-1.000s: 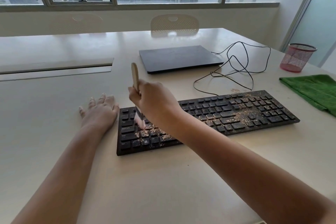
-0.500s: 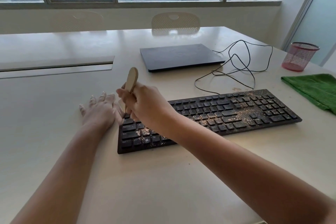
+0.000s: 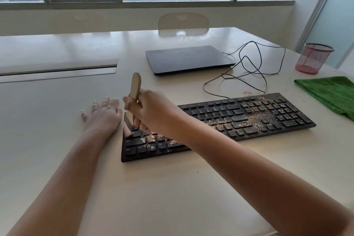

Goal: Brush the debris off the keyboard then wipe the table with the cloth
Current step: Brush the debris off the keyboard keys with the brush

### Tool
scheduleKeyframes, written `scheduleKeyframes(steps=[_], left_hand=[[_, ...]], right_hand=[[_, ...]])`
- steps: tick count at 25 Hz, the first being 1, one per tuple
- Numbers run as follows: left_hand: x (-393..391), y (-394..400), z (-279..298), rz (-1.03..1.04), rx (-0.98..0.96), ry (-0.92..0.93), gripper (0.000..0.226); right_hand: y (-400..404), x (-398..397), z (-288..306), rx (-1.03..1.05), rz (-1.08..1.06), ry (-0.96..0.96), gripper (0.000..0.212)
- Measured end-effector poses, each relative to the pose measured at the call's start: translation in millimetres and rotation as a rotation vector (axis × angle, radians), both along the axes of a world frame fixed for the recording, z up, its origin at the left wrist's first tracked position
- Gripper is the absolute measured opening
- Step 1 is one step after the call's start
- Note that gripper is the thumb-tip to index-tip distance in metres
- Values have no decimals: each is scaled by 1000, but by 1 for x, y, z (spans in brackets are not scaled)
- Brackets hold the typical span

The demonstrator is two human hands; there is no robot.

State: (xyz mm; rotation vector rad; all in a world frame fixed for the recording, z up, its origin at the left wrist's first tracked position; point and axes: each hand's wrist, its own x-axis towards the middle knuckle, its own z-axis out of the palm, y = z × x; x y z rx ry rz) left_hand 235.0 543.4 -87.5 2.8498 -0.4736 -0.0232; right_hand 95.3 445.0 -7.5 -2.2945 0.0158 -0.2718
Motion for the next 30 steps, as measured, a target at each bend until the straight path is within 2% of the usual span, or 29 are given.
scheduleKeyframes(steps=[3,7,11,14,19,22,25,27,30], left_hand=[[-1,1,2,-5,1,2,50],[-2,4,2,-26,46,-11,60],[-2,2,3,-25,16,2,50],[-5,2,3,-7,47,-16,50],[0,1,0,-2,-1,0,61],[-4,3,1,-14,55,3,75],[-1,2,0,-12,11,-9,52],[2,1,-1,-15,9,7,48],[4,1,-3,-6,8,7,49]], right_hand=[[-2,-2,3,47,61,91,29],[3,-2,1,103,89,44,22],[1,-5,2,8,121,135,30],[3,-5,3,18,111,46,23],[-4,0,-1,-196,-28,-72,26],[6,-5,1,-54,71,-33,19],[0,-3,3,-222,41,22,20],[-16,-1,9,-365,-52,52,24],[-19,0,11,-338,-103,-21,26]])
